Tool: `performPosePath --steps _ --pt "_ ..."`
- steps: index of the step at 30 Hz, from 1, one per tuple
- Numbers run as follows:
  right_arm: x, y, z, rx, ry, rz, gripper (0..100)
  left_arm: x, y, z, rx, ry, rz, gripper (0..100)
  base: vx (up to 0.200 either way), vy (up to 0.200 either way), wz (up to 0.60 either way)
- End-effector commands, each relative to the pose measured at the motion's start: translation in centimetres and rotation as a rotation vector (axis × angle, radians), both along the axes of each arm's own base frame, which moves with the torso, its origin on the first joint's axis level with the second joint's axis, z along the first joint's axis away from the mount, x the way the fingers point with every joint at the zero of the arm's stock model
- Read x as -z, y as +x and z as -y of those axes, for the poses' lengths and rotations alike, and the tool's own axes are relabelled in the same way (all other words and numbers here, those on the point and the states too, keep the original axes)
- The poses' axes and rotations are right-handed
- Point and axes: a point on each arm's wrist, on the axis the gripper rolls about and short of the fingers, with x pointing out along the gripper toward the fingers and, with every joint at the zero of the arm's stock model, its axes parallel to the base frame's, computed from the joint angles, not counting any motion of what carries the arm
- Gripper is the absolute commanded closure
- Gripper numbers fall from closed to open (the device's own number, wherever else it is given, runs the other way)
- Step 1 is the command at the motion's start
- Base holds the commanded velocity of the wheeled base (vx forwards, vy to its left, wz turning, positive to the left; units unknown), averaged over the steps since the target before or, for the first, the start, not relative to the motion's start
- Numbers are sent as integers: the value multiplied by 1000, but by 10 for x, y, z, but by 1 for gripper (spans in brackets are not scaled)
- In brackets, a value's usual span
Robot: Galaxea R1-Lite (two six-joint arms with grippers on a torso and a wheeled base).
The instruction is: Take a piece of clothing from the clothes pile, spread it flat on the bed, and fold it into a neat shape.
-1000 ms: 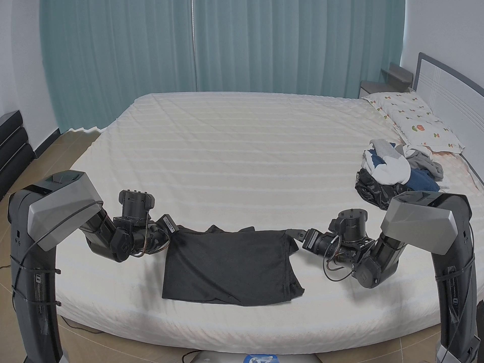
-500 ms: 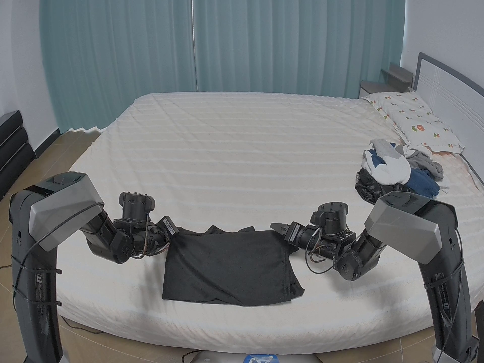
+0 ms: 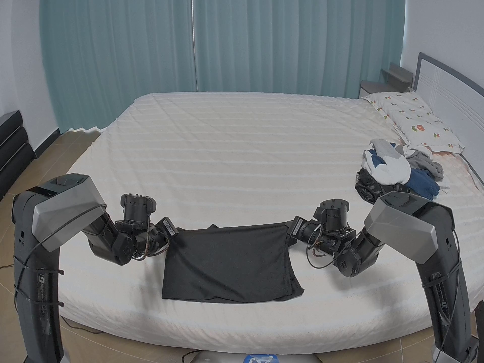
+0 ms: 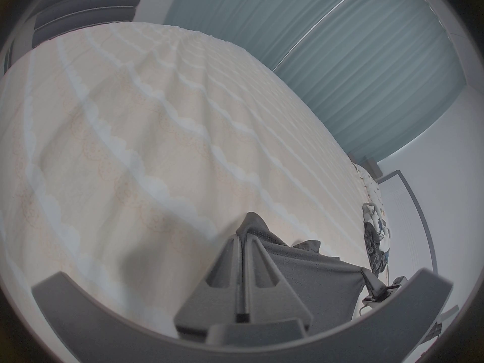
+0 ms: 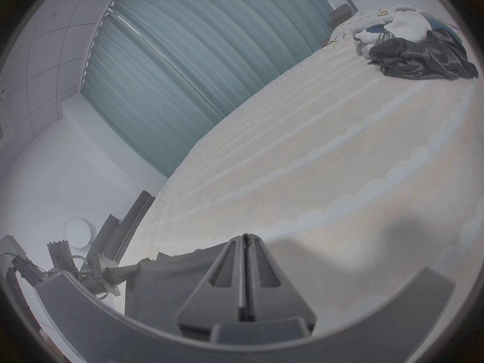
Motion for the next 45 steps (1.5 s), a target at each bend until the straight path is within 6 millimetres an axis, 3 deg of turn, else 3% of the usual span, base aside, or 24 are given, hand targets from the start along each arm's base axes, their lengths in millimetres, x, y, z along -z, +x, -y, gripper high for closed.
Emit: performPosePath --steps 1,12,13,14,15,21,22,27,30,37,45 --pt "3 5 2 16 -1 10 100 6 0 0 -3 4 -1 100 0 0 0" --pt "10 10 -1 14 -5 17 100 8 0 3 14 19 0 100 0 0 0" --pt "11 11 -1 15 -8 18 0 8 0 3 14 19 0 100 0 0 0" --pt "12 11 -1 14 -10 16 0 8 0 3 13 18 1 100 0 0 0" --pt "15 10 -1 12 -14 14 0 8 0 3 14 19 2 0 0 0 0" --pt "7 9 1 26 -28 101 0 7 -1 5 16 21 2 0 0 0 0" --pt "-3 6 9 46 -27 110 0 8 -3 4 14 21 -6 0 0 0 0" --pt "-31 -34 27 6 -32 38 0 2 -2 -5 -23 -2 -2 0 0 0 0" --pt "-29 -62 32 -80 -37 -33 0 1 -2 -9 -46 -17 -6 0 0 0 0" --pt "-29 -97 24 -173 -45 -91 0 -8 3 -30 -86 -130 -5 0 0 0 0" --pt "-13 -121 6 -271 -67 -163 0 -14 2 -36 -53 -180 -5 0 0 0 0"
